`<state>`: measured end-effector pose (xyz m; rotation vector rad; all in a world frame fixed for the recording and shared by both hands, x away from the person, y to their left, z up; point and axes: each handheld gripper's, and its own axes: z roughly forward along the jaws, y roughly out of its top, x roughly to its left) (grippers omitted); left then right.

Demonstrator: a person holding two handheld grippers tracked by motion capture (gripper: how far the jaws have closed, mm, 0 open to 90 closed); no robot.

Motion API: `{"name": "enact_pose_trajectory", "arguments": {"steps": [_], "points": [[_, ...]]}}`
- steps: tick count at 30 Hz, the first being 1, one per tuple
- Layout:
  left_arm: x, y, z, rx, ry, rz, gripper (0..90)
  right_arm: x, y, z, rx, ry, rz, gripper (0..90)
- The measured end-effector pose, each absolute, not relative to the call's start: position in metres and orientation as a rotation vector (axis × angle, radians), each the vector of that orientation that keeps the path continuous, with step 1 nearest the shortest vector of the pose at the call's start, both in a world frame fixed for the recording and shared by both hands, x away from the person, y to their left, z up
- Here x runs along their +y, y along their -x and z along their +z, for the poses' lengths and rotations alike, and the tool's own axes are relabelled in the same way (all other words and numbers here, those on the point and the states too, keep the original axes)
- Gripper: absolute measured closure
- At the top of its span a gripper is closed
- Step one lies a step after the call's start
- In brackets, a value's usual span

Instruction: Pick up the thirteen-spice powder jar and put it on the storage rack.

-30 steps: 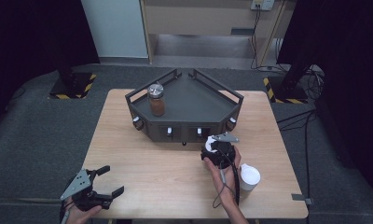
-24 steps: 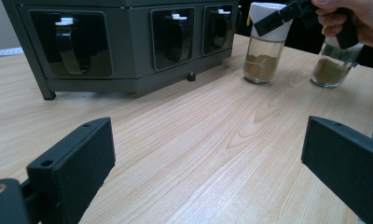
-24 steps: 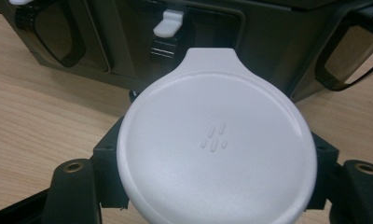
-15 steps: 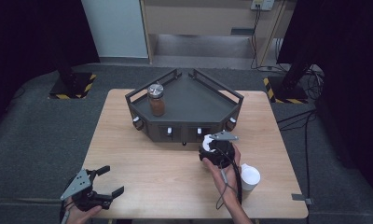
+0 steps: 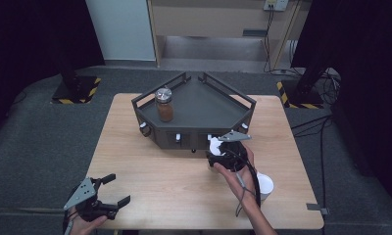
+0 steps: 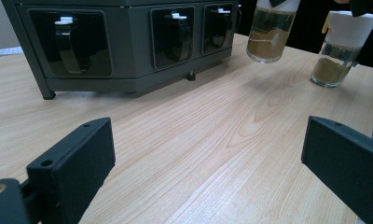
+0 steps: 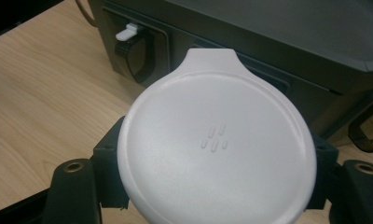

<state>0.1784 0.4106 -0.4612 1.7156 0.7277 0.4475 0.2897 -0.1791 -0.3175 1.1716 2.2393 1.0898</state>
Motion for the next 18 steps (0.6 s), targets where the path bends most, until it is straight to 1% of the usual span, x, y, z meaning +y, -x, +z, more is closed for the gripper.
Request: {"name": "enact_pose_trajectory", "arguments": {"steps": [18], "points": [[0.410,-0.179,-0.461,0.728,-1.719,0.448,1.6,-0.185,-0.304,-0.269,2.348,-0.992,1.154,30.5]]}}
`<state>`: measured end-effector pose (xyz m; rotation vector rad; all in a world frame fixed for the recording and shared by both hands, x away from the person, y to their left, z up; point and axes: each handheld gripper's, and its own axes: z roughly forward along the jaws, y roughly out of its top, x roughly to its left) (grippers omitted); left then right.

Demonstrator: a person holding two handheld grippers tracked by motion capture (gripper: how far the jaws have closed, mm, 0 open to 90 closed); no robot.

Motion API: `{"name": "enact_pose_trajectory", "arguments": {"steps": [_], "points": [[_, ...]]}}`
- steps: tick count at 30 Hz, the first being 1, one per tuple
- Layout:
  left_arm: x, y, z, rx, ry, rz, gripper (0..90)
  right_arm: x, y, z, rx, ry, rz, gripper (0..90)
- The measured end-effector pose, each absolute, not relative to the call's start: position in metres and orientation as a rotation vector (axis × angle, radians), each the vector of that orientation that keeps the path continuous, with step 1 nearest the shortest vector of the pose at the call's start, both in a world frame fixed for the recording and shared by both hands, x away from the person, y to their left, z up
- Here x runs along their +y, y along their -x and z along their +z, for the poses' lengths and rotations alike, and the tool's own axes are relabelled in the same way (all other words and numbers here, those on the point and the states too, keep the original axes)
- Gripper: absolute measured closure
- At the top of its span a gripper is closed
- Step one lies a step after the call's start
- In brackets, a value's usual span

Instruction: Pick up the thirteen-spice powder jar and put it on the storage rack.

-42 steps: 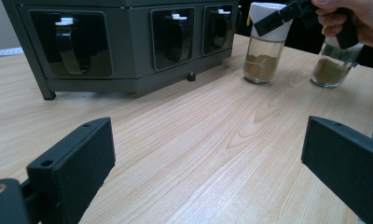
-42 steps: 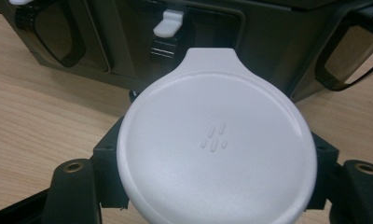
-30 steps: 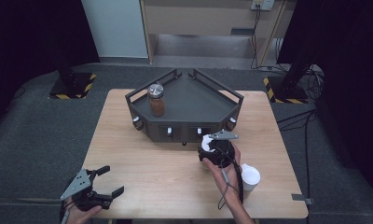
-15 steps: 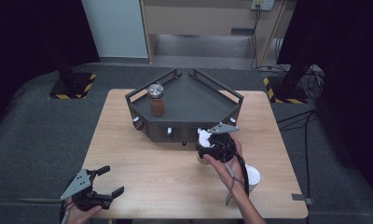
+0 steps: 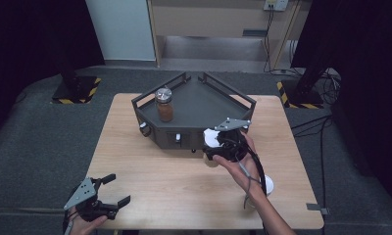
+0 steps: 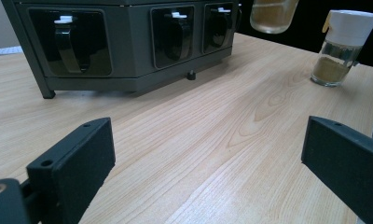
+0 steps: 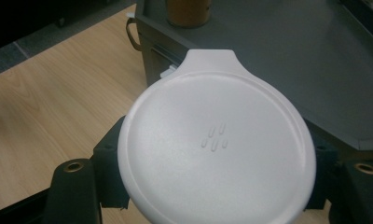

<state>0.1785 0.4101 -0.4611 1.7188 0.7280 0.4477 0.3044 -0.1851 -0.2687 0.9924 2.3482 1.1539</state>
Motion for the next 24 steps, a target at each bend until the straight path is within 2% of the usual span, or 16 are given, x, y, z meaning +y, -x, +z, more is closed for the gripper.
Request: {"name": "enact_pose_trajectory", "arguments": {"steps": [24], "points": [[0.410,-0.180,-0.461,0.732,-1.723,0.443,1.7,-0.187,-0.334,-0.203,2.369,-0.862,1.183,30.5]]}}
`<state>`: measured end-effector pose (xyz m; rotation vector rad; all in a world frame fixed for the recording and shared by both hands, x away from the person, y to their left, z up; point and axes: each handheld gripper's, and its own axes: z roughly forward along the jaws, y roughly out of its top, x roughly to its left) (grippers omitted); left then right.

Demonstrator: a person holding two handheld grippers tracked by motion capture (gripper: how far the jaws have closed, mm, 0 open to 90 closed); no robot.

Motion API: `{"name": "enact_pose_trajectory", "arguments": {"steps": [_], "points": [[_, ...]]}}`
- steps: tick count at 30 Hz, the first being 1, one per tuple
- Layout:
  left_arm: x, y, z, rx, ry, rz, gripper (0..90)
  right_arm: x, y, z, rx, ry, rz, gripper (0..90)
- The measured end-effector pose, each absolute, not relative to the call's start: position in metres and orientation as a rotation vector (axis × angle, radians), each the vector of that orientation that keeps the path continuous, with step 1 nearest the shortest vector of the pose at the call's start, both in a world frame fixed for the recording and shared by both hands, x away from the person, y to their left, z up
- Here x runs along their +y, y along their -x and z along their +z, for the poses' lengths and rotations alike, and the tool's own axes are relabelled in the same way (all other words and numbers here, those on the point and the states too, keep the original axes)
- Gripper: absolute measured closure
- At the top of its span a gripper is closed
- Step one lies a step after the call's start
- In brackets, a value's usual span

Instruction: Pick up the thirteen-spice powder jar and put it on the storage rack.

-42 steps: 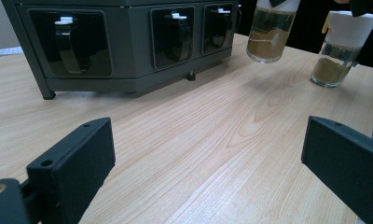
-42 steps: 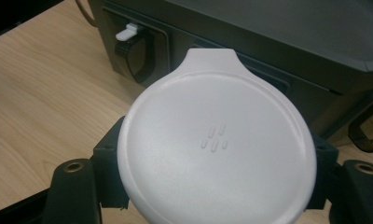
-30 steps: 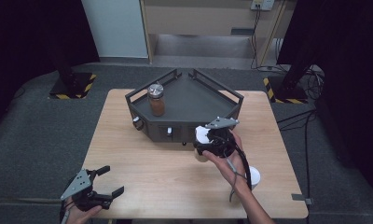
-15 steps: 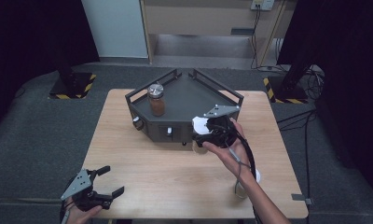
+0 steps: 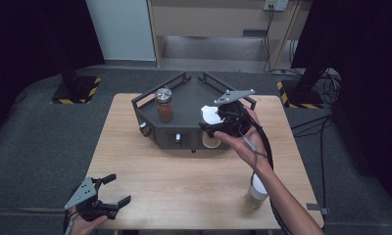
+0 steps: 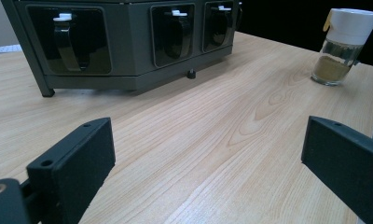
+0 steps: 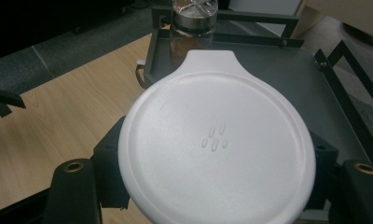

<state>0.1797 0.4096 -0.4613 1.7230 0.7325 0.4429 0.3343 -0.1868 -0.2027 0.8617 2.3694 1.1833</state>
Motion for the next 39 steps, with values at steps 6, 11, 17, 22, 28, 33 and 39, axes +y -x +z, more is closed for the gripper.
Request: {"name": "enact_pose_trajectory", "arguments": {"steps": [6,11,17,22,28,33,39], "points": [[0.410,-0.180,-0.461,0.734,-1.723,0.442,1.7,-0.182,-0.348,-0.192,2.377,-0.855,1.182,30.6],[0.410,-0.180,-0.461,0.736,-1.723,0.441,1.7,-0.176,-0.363,-0.186,2.384,-0.864,1.205,30.6],[0.410,-0.180,-0.462,0.737,-1.721,0.438,1.7,-0.166,-0.382,-0.181,2.378,-0.876,1.216,30.6],[0.411,-0.181,-0.462,0.735,-1.721,0.436,1.8,-0.160,-0.398,-0.181,2.374,-0.899,1.214,30.6],[0.411,-0.181,-0.462,0.733,-1.721,0.434,1.8,-0.149,-0.413,-0.181,2.376,-0.917,1.188,30.6],[0.411,-0.181,-0.463,0.734,-1.718,0.432,1.8,-0.142,-0.423,-0.183,2.373,-0.933,1.181,30.6],[0.411,-0.181,-0.463,0.731,-1.719,0.431,1.8,-0.134,-0.435,-0.189,2.367,-0.957,1.173,30.6]]}}
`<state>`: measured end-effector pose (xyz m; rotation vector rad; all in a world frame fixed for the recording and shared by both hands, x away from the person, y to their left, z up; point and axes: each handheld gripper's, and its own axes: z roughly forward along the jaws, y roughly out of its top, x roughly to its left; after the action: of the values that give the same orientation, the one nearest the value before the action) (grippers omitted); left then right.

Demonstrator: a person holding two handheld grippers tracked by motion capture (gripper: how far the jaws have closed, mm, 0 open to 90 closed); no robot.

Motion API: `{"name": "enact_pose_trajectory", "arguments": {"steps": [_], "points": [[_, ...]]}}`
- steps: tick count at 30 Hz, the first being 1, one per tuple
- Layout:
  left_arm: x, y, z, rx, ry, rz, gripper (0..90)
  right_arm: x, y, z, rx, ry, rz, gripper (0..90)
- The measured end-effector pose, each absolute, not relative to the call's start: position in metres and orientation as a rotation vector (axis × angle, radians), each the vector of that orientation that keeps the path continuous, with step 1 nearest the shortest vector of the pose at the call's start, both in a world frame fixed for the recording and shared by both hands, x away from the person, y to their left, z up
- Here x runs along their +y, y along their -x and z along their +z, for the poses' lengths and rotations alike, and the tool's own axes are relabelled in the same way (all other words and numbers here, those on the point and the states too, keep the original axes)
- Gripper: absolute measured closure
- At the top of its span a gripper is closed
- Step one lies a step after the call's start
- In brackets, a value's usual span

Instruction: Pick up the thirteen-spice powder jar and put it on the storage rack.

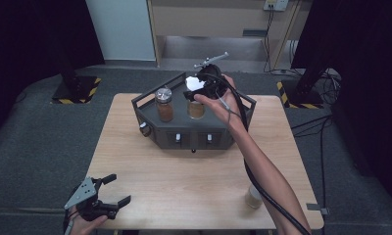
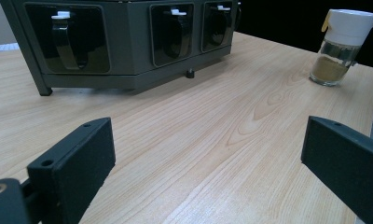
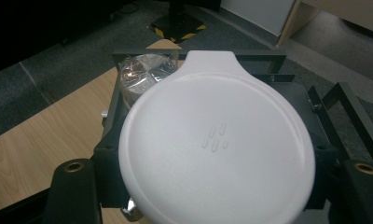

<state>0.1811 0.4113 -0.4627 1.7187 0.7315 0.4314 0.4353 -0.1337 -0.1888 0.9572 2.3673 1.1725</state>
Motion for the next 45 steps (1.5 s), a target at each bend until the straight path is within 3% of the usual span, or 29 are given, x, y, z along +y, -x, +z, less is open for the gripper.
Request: {"name": "enact_pose_trajectory", "arguments": {"steps": [21,45], "points": [[0.412,-0.182,-0.463,0.728,-1.715,0.429,1.8,-0.110,-0.460,-0.221,2.306,-1.120,1.089,30.6],[0.412,-0.182,-0.463,0.722,-1.720,0.428,1.8,-0.100,-0.466,-0.235,2.278,-1.206,1.079,30.5]]}}
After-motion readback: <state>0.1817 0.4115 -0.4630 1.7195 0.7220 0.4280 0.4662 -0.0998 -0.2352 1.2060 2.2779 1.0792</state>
